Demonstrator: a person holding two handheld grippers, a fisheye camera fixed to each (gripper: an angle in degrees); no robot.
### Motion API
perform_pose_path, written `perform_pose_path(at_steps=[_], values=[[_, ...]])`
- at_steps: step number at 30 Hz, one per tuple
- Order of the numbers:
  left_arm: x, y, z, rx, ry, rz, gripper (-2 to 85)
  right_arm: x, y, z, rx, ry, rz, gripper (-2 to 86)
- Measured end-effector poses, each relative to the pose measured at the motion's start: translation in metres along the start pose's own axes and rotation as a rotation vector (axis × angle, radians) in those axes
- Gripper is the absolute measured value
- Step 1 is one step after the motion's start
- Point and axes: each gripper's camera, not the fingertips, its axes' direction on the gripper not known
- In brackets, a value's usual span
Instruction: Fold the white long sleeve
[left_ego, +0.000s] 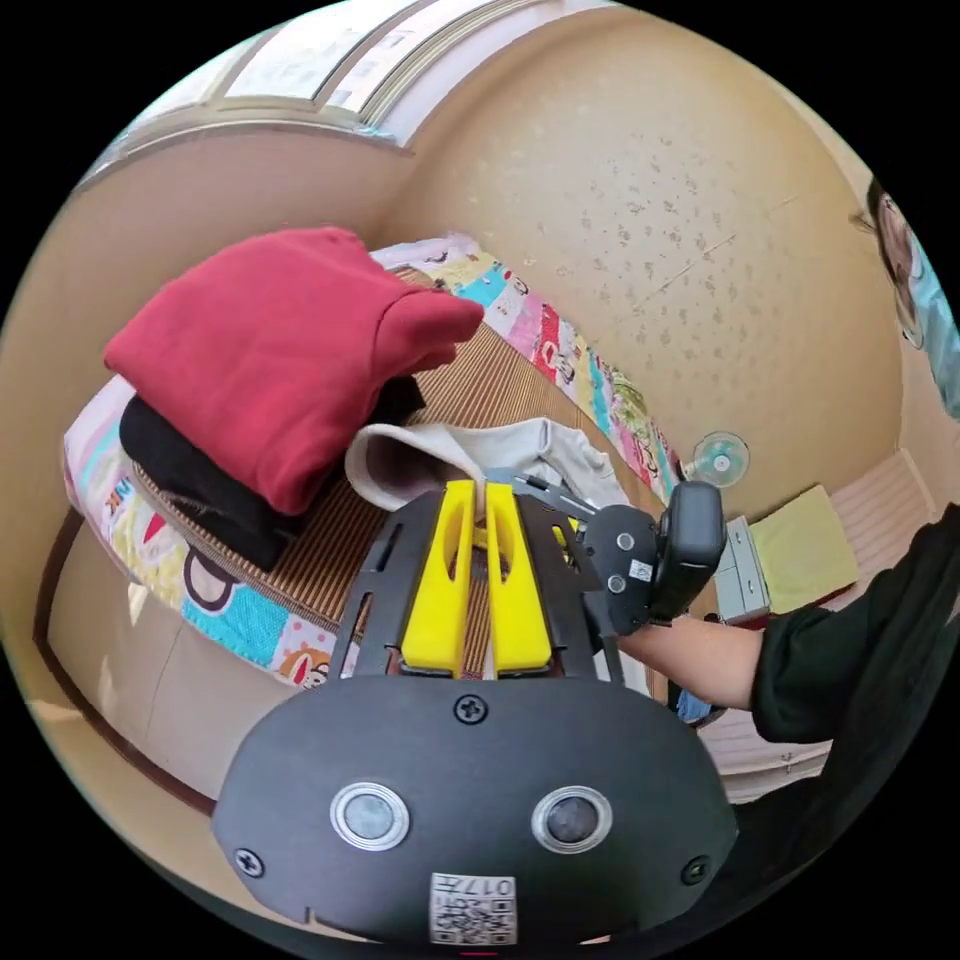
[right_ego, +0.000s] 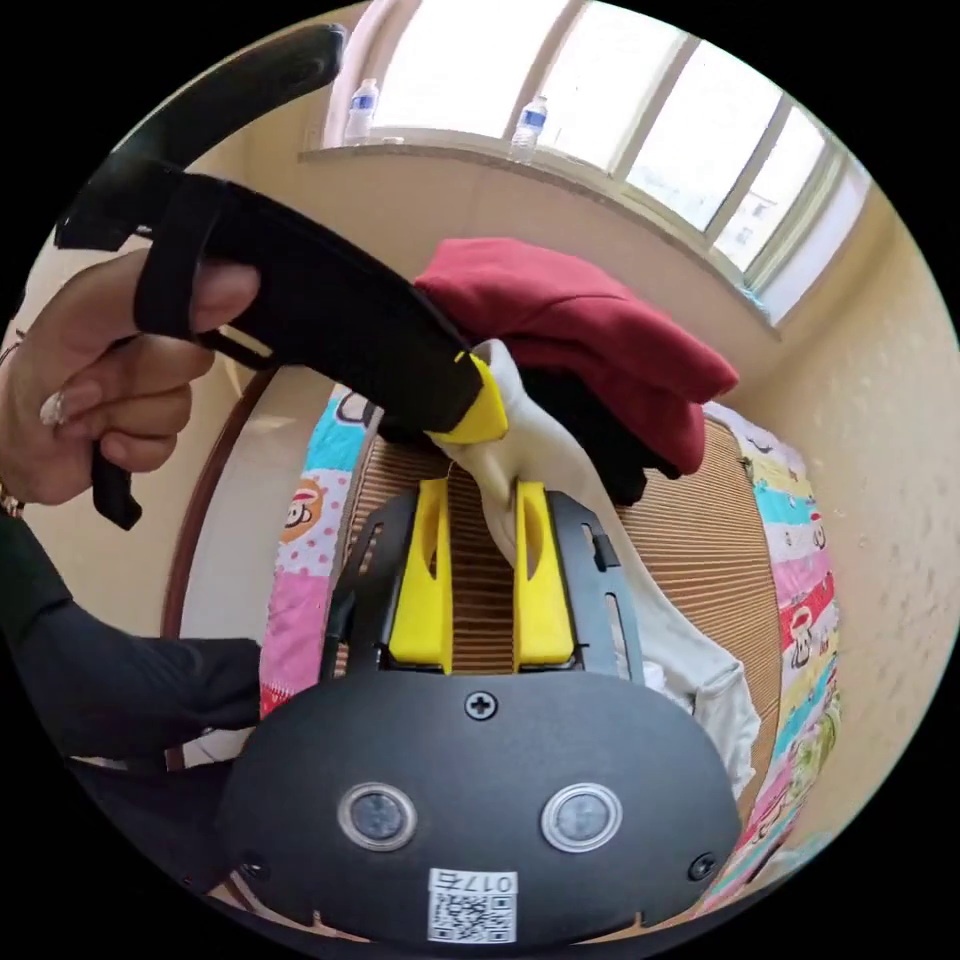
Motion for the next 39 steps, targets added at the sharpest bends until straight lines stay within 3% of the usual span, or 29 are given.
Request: perform_pose_path(at_steps=[2, 5, 9, 13, 18, 22, 27, 31, 34, 39], values=[[0.031, -0.008, -0.032, 0.140, 0.098, 0.165, 5.8, 0.033, 0.009, -0.030, 0.103, 0.027, 0.158, 4.3], [0.060, -0.019, -0.054, 0.207, 0.191, 0.276, 5.9, 0.124, 0.041, -0.083, 0.221, -0.116, 0.514, 3.6], [0.084, -0.023, -0.032, 0.131, 0.197, 0.321, 6.5, 0.256, 0.160, -0.162, 0.617, -0.253, 0.949, 3.3], [0.099, -0.012, 0.030, -0.045, 0.296, 0.261, 7.7, 0.320, 0.322, -0.218, 0.904, -0.132, 1.178, 3.1], [0.129, 0.019, 0.099, -0.185, 0.240, 0.290, 8.0, 0.326, 0.490, -0.214, 0.710, 0.165, 1.447, 3.0], [0.137, 0.022, 0.164, -0.258, 0.184, 0.251, 9.6, 0.330, 0.592, -0.162, 0.414, -0.070, 1.718, 4.9], [0.122, -0.032, 0.245, -0.240, 0.101, 0.188, 11.7, 0.326, 0.620, -0.196, 0.511, -0.083, 1.761, 10.8], [0.084, -0.089, 0.331, -0.301, 0.080, 0.069, 12.5, 0.343, 0.655, -0.206, 0.622, -0.188, 1.869, 10.0], [0.069, -0.107, 0.390, -0.474, 0.257, 0.009, 8.9, 0.354, 0.658, -0.205, 0.608, -0.221, 1.942, 6.0], [0.077, -0.125, 0.385, -0.491, 0.234, 0.001, 3.9, 0.379, 0.610, -0.262, 0.662, -0.193, 1.665, 3.9]])
